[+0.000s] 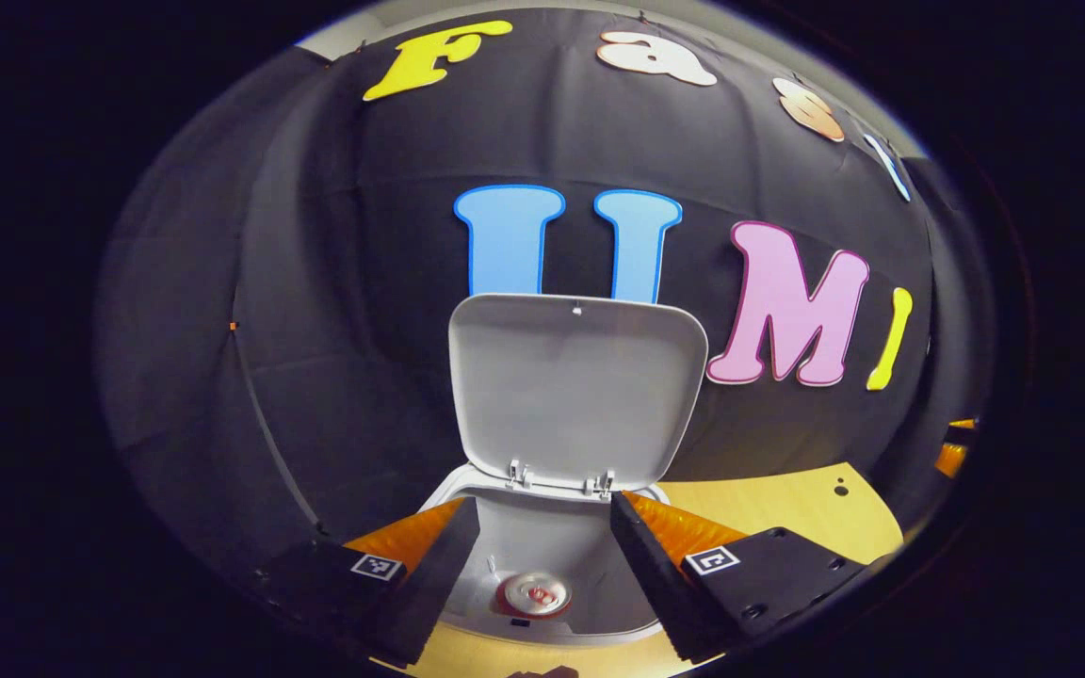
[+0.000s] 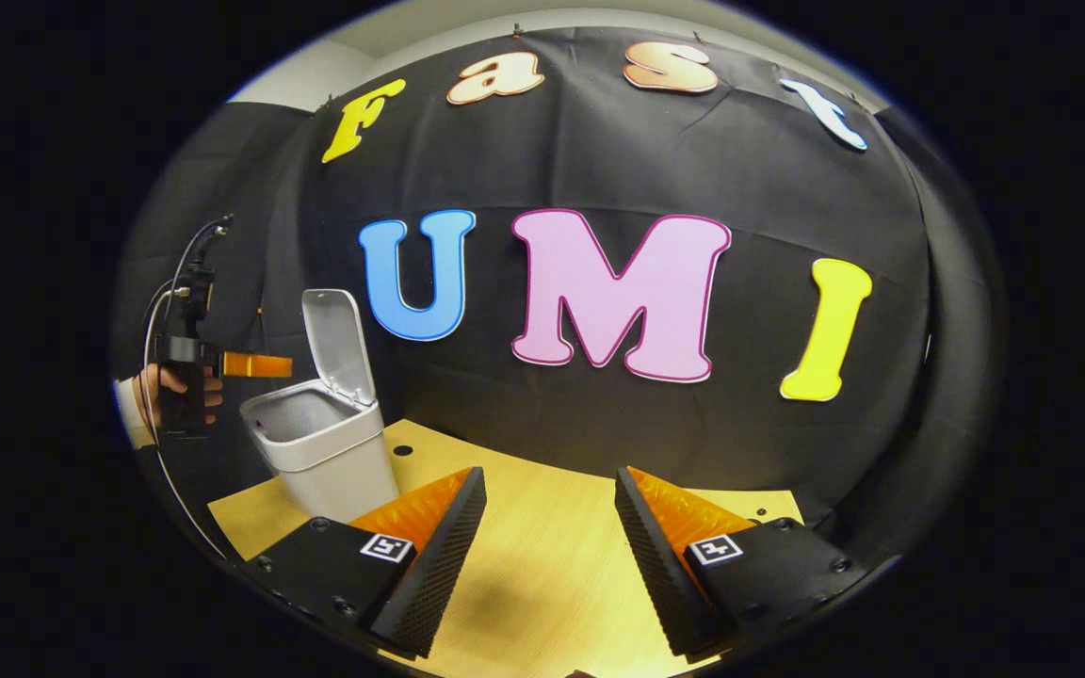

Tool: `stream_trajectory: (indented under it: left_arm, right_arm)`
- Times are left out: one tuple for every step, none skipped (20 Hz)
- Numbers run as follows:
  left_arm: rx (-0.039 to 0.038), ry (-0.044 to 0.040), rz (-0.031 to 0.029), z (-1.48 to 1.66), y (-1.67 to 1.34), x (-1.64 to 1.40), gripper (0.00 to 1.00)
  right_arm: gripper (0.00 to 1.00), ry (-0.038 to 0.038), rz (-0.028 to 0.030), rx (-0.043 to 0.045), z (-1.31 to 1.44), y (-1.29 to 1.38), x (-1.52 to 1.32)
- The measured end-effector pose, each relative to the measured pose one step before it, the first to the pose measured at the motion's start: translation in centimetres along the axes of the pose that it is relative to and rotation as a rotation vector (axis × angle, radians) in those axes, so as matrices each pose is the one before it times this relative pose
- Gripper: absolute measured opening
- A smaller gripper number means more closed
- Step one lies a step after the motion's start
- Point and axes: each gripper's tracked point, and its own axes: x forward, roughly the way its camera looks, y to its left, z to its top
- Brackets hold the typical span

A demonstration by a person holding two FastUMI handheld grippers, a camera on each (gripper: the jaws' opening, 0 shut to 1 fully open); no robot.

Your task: Press the lid of the desktop garbage bin to open it, pick up the crumpled paper on the desktop and throw it into the bin, then pick up the pop can on the desktop and drop it into the bin, and finally close the garbage bin lid.

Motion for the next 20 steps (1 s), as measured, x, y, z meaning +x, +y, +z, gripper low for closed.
stream_trajectory:
  left_arm:
    - [-0.00302,-0.01265,0.00711,0.436,0.267,0.012,0.94]
    - [0.00026,-0.03304,0.01047,1.445,0.511,0.107,0.93]
    - [-0.00315,-0.02762,0.00094,1.346,0.334,0.235,0.93]
    - [-0.02669,-0.01349,-0.01014,1.236,0.156,0.394,0.92]
    - [-0.03079,-0.00518,-0.00898,1.173,-0.006,0.372,0.92]
    - [-0.02101,-0.00824,0.00962,1.205,0.548,0.526,0.92]
    - [-0.00598,-0.01469,0.00664,1.320,0.604,0.913,0.92]
    - [0.00667,-0.01670,0.00518,1.402,0.481,0.704,0.92]
    - [0.00673,-0.01639,-0.00052,1.235,0.233,0.803,0.92]
    - [0.01486,-0.00993,-0.00005,1.023,0.093,0.669,0.93]
    - [0.03186,-0.01160,0.00085,0.927,-0.036,0.843,0.93]
    - [0.02932,-0.01804,-0.00398,0.990,-0.197,0.902,0.93]
    - [0.01767,-0.00850,-0.01804,0.826,-0.540,0.941,0.93]
    - [0.00363,0.00528,-0.00902,0.457,-0.605,0.971,0.92]
    - [-0.00093,0.01885,-0.02157,-0.142,-0.860,0.903,0.92]
    - [-0.00029,0.01952,-0.01670,-0.224,-0.725,0.693,0.92]
    - [0.00454,0.02719,-0.01142,-0.582,-0.528,0.729,0.92]
    - [0.00953,0.03193,-0.01239,-0.666,-0.551,0.596,0.92]
    - [0.00843,0.03663,-0.00271,-0.879,-0.368,0.309,0.92]
    - [0.00621,0.02369,0.00154,-0.552,-0.066,-0.019,0.92]
  right_arm:
    - [0.90,0.00581,-0.00364,0.00627,-0.353,-0.257,-0.040]
    - [0.90,0.00507,-0.00381,0.00169,-0.217,-0.290,0.001]
    - [0.90,0.00442,-0.00127,-0.00206,-0.230,-0.231,0.163]
    - [0.90,0.00574,-0.00159,-0.00423,-0.261,-0.320,0.257]
    - [0.90,0.00712,-0.00537,-0.00350,-0.353,-0.360,0.209]
    - [0.90,0.00164,-0.00277,0.00364,-0.098,-0.247,0.272]
    - [0.90,-0.00079,0.00178,0.01013,-0.047,-0.055,0.107]
    - [0.90,0.00250,0.00069,0.01014,-0.092,-0.156,0.083]
    - [0.90,0.00292,0.00072,0.00573,-0.207,-0.109,0.190]
    - [0.90,0.00286,-0.00108,0.00038,-0.127,-0.185,0.163]
    - [0.90,0.00219,-0.00098,-0.00151,-0.082,-0.177,-0.026]
    - [0.90,-0.00039,0.00003,-0.00201,0.012,-0.096,0.066]
    - [0.90,-0.00144,-0.00258,-0.00186,0.147,-0.193,0.088]
    - [0.90,-0.00180,-0.00351,-0.00117,0.103,-0.197,-0.004]
    - [0.90,-0.00176,-0.00480,0.00046,0.191,-0.347,-0.044]
    - [0.90,-0.00318,-0.00609,0.00312,0.209,-0.221,-0.014]
    - [0.90,-0.00160,-0.00443,0.00603,0.046,-0.166,-0.051]
    - [0.90,-0.00120,-0.00308,0.00328,0.115,-0.091,-0.083]
    - [0.90,0.00105,-0.00561,-0.00057,-0.110,-0.244,-0.233]
    - [0.90,0.00190,-0.00499,-0.00242,-0.109,-0.185,-0.081]
